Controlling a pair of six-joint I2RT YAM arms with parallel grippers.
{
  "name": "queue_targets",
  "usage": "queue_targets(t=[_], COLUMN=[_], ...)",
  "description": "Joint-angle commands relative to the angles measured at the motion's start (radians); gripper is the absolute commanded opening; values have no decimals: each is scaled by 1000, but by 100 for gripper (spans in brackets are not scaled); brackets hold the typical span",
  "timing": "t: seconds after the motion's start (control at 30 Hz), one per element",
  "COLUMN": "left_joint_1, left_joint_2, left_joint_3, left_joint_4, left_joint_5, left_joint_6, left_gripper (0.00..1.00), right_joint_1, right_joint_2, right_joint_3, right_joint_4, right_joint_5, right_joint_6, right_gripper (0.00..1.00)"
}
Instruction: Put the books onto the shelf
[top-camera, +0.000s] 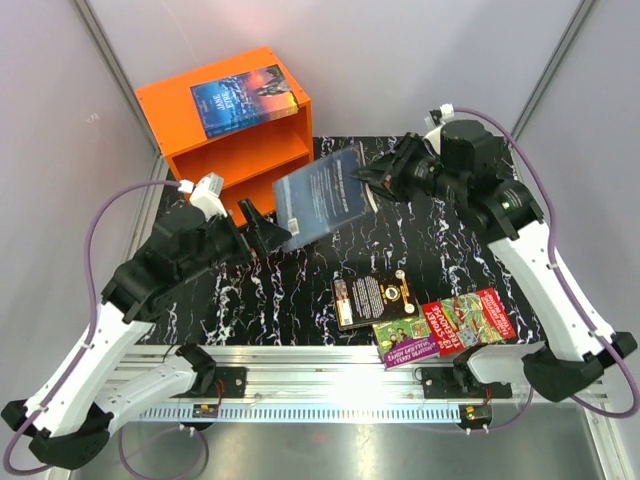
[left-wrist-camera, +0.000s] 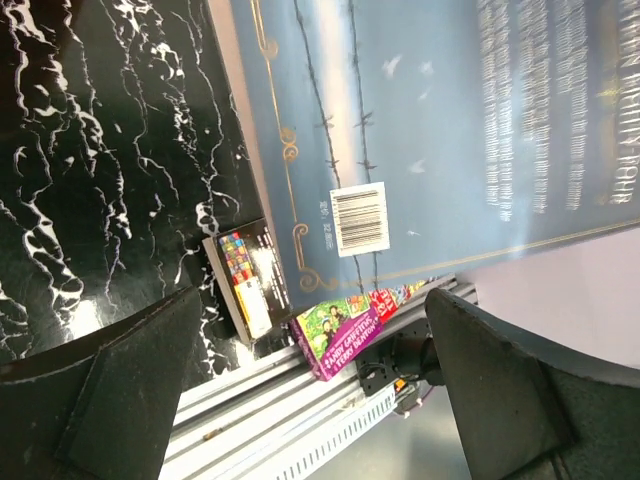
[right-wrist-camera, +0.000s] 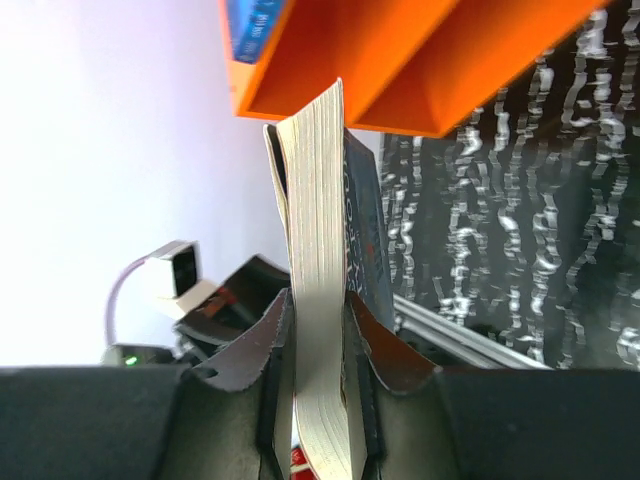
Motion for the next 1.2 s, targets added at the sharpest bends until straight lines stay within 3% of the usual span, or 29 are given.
queue_targets(t=[0.0,0.2,0.3,0.5,0.6,0.67,0.8,0.9,1.17], left_joint_1=[46,126,189,286,322,348,391,424,482], left_joint_2=[6,46,23,21,3,-3,-18,-41,-19], left_joint_3=[10,10,-46,-93,-117,-119,-135,-160,-160], left_joint_4=[136,236,360,420,460,472,442,429,524], left_joint_5=[84,198,283,387,422,448,489,514,565], left_joint_6=[-13,-37,-111,-157,-195,-206,-199,-197,-270], left_gripper=[99,99,99,97,88,88,91,96,98], right_joint_1=[-7,-23,-26,-56,-57,-62,-92,-117,-120], right_joint_2=[20,-20,-60,-123,-124,-127,-127,-115,-89], right_joint_3=[110,9,-75,-336,-356,-380,-433,-437,-439], right_joint_4=[146,290,347,684,680,738,940,1002,1013], right_joint_5=[-139,-239,-254,-313,-311,-311,-305,-311,-345], right_joint_6=[91,251,304,551,544,583,695,752,757], right_gripper=[0,0,0,0,0,0,0,0,0])
